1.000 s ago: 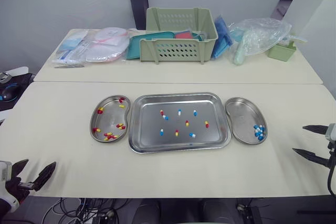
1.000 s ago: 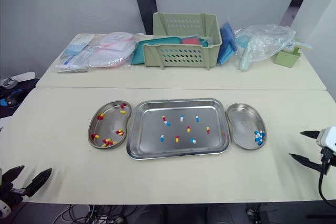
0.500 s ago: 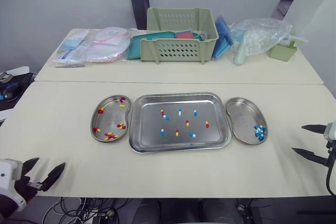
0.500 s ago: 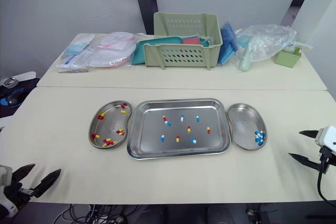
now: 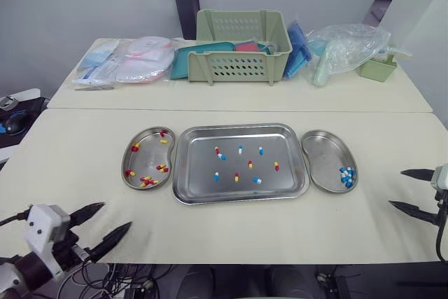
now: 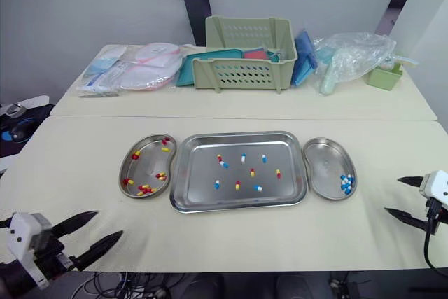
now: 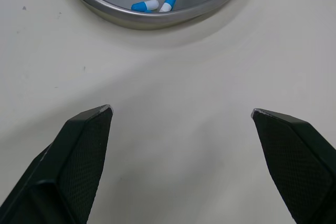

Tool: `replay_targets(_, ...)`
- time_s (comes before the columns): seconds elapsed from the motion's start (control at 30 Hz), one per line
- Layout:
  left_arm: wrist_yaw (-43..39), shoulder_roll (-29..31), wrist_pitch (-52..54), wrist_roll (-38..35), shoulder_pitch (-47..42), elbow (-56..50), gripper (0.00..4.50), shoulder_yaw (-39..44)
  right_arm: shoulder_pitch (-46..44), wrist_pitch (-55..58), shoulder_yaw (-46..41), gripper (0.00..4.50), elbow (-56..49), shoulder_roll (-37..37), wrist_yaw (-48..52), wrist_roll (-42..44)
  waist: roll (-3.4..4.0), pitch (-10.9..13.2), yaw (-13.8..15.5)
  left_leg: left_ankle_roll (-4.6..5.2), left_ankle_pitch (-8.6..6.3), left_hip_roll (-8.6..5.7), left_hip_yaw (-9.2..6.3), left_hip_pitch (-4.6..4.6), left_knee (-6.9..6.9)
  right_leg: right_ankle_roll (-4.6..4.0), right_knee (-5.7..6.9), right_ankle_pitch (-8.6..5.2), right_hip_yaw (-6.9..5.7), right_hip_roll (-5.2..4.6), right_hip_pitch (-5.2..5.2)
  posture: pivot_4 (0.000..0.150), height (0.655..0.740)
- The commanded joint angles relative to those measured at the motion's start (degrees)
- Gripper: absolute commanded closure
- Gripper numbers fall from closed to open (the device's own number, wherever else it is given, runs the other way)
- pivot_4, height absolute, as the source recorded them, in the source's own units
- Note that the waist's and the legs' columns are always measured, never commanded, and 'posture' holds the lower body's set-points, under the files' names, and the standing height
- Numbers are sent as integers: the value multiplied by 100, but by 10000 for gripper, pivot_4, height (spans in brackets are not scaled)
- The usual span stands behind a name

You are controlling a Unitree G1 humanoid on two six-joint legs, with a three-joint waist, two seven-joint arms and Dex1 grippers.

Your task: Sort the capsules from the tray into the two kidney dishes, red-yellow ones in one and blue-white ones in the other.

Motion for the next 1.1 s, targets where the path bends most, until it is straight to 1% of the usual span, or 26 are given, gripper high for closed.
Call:
replay_targets(0.03, -145, -88, -218, -207, -127, -414, 483, -368, 93, -14, -122, 0, -201, -132, 57, 40, 0, 0, 14, 0, 0, 0, 1, 0, 1, 0, 0, 0, 0, 0, 0, 1500, 7400)
replay_targets(0.13, -184, -23, -269, -77, -204, -585, 483, -765, 283, -50, -218, 0, -294, -129, 75, 61, 1, -1, 17, 0, 0, 0, 2, -1, 1, 0, -1, 0, 2, 0, 1, 1500, 7400)
replay_targets(0.2, -102, -25, -255, -142, -361, -609, 483, -875, 374, -65, -271, 0, -328, -126, 58, 64, 1, -1, 18, 0, 0, 0, 1, 0, 1, 0, -1, 0, 1, 0, 1, 1500, 7400)
replay_targets(0.33, -69, -79, -347, -226, -700, -446, 483, -975, 551, -101, -365, 0, -423, -108, 19, 70, 3, -2, 19, 1, 0, 0, 2, 0, 2, 0, -1, 0, 1, 0, 2, 1500, 7400)
replay_targets(0.47, -111, -134, -526, -137, -813, -321, 483, -1075, 774, -124, -491, 0, -587, -70, -5, 83, 4, -2, 13, 1, 0, -1, 3, 1, 1, 0, -2, 0, 3, 1, 1, 1500, 7400)
replay_targets(0.6, -88, -174, -698, -51, -914, -242, 483, -1177, 1084, 239, -641, 0, -1095, -81, 114, 268, 6, -1, 23, 2, -1, -1, 3, 0, 1, 0, -3, 0, 2, 0, 2, 1500, 7400)
replay_targets(0.77, -136, -186, -872, 6, -951, -22, 483, -1231, 1208, 1176, -756, 0, -2317, -272, 450, 831, 12, -2, 15, 2, -1, -1, 2, 1, 1, 0, -2, 0, 4, 1, 3, 1500, 7400)
replay_targets(0.87, -207, -182, -1037, 70, -926, 112, 483, -1303, 1258, 1826, -689, 0, -3318, -355, 609, 1315, 10, -1, 22, 2, -1, -1, -2, 0, 1, 0, -2, 0, -1, 2, 2, 1500, 7400)
replay_targets(0.93, -266, -170, -1145, 90, -872, 199, 483, -1287, 1202, 2127, -482, 0, -4051, -333, 563, 1603, 6, 1, 36, 1, -1, 0, -8, -5, 1, 0, -4, 0, -6, 2, 2, 1500, 7400)
replay_targets(1.0, -343, -161, -1229, 98, -771, 291, 483, -1256, 887, 2343, -61, 0, -4661, -212, 311, 1812, 4, 2, 35, 2, -1, 0, -8, -5, 2, 0, -5, 0, -6, 2, 3, 1500, 7400)
replay_targets(1.1, -400, -154, -1335, 118, -693, 382, 483, -1265, 432, 2654, 420, 0, -5038, -59, -22, 1916, 0, 4, 29, 1, -1, 2, -11, -4, 1, 0, -2, 0, -10, 4, 2, 1500, 7400)
